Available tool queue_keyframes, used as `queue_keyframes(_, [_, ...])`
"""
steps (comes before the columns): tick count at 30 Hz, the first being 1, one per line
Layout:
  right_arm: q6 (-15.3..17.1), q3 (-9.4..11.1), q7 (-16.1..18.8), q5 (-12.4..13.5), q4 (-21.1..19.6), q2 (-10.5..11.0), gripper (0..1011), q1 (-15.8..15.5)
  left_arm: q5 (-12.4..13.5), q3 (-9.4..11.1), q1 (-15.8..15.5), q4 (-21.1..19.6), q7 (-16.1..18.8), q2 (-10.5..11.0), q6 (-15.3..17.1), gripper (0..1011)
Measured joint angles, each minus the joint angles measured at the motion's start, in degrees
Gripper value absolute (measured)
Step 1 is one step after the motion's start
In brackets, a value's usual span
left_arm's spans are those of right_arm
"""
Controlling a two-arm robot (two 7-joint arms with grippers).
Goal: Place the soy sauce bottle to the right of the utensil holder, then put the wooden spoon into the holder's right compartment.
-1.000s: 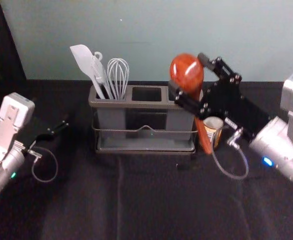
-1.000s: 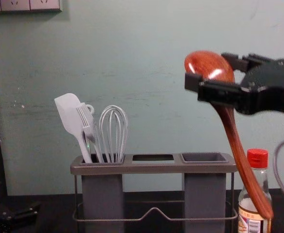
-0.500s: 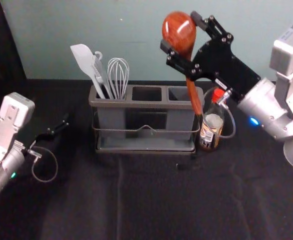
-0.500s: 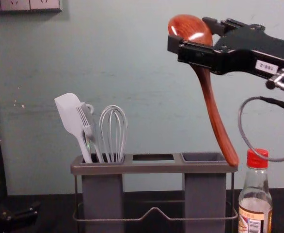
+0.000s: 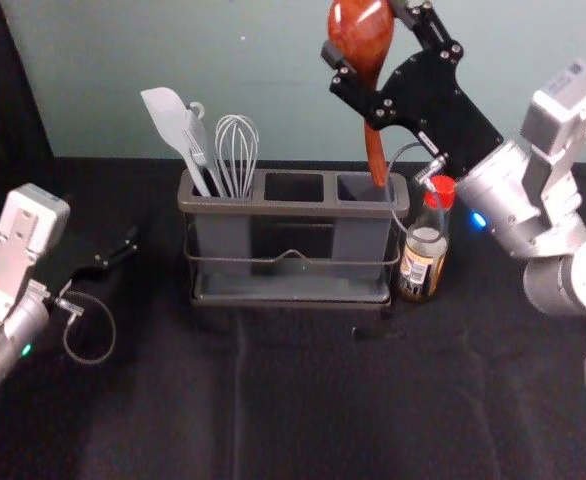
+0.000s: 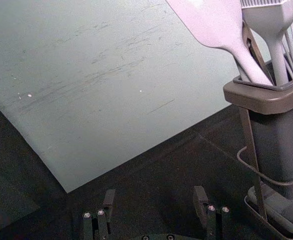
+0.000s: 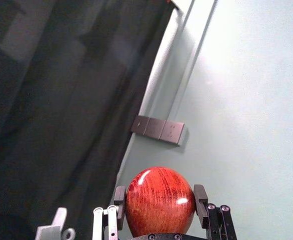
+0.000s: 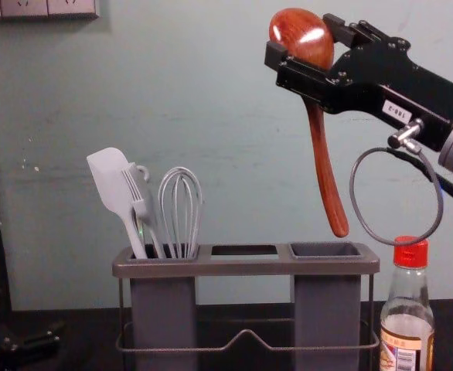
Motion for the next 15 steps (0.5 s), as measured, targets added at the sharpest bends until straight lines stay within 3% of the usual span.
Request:
queue_keyframes(7, [-6.29,0.77,-1.64,-0.87,4.62,-2.56,838,0.12,0.00,0.00,0.00,0.00,0.00,0.00,0.00,1000])
queue_keyframes(15, [-8.81,1.26,-1.16,0.16,8.10,-4.81,838,-0.70,0.00,0.00,0.00,0.00,0.00,0.00,0.00,1000])
